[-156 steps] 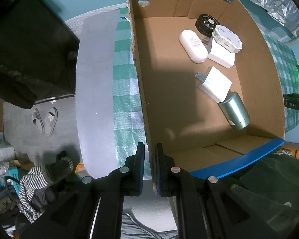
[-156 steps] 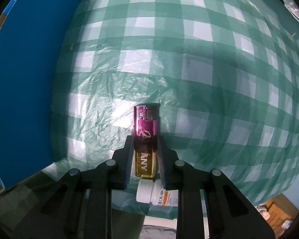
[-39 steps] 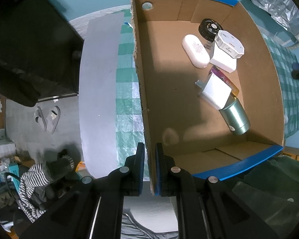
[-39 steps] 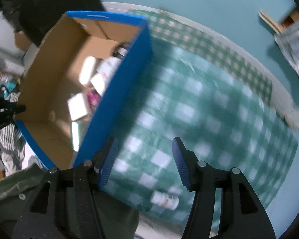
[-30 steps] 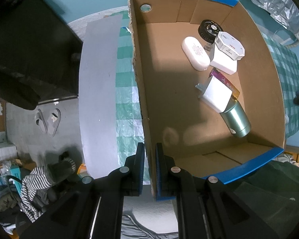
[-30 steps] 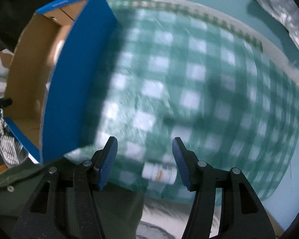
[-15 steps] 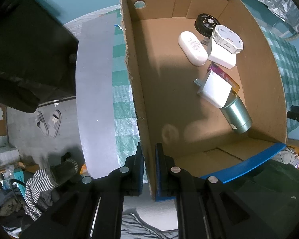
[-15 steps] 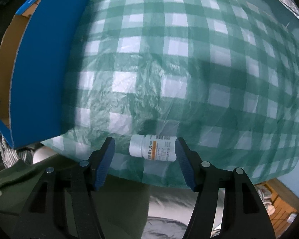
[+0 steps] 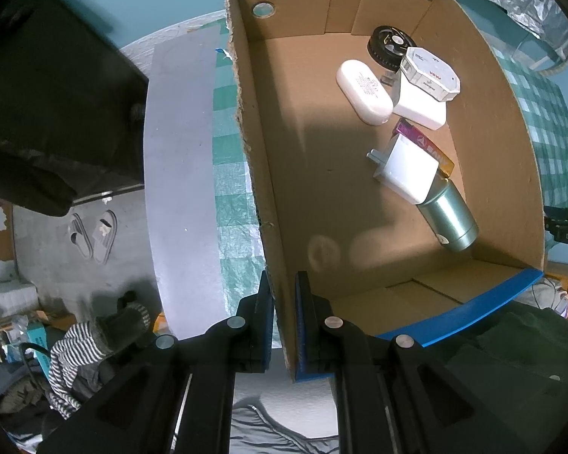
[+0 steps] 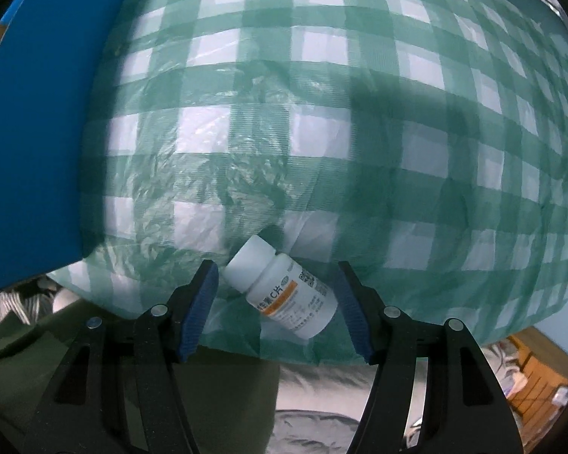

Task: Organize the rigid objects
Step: 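Move the right gripper to the white pill bottle and grasp it, then carry the pill bottle with the right gripper into the box and release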

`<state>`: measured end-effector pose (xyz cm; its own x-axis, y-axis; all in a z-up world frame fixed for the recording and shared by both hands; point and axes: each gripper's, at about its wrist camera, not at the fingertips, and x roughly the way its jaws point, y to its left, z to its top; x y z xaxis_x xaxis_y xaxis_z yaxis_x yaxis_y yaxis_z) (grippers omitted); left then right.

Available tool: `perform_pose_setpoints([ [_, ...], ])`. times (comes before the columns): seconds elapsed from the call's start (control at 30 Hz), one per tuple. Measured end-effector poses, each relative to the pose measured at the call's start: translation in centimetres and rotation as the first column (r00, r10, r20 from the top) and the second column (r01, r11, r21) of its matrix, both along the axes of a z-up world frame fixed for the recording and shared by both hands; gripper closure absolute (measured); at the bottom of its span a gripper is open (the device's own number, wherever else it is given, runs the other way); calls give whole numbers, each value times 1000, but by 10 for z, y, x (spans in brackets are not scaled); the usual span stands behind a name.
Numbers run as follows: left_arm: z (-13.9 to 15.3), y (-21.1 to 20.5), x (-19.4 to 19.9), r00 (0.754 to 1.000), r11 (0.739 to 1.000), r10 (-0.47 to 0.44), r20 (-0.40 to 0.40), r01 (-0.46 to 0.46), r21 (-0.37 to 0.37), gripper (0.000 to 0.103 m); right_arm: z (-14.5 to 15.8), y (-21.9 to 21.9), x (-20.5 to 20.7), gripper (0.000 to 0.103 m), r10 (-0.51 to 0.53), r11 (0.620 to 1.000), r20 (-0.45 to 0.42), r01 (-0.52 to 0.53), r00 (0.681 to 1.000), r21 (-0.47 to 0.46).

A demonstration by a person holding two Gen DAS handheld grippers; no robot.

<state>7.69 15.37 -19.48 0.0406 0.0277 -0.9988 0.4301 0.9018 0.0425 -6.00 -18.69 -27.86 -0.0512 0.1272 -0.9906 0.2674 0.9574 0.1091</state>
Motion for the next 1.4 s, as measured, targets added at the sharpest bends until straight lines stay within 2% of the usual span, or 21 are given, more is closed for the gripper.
perform_pose_setpoints([
  [0.43,0,0,-1,1000,1000,-6,-5,6,6,93,-8,-13,-14,39,-45,999,-37,46,998,18],
  [0.67,-1,0,-2,1000,1000,-8,-10,8,7,93,1,-31,-14,34,-127,990,-17,128,992,53],
  [1.03,-5,-1,-5,1000,1000,-6,-17,6,7,93,-8,-3,-18,34,102,994,-30,-103,994,-26],
  [1.1,-5,0,-4,1000,1000,-3,-19,3,3,93,-12,3,-17,44,144,989,-30,-144,989,-29],
  [1.13,-5,0,-4,1000,1000,-2,-18,2,3,93,-15,10,-17,45,161,986,-32,-162,986,-32],
  [1.27,-6,1,-5,1000,1000,2,-16,-2,2,93,-23,30,-5,69,220,972,-36,-222,975,-70],
  [1.4,-6,1,-6,1000,1000,4,-19,-4,4,93,-23,26,-5,72,208,977,-30,-209,978,-48],
])
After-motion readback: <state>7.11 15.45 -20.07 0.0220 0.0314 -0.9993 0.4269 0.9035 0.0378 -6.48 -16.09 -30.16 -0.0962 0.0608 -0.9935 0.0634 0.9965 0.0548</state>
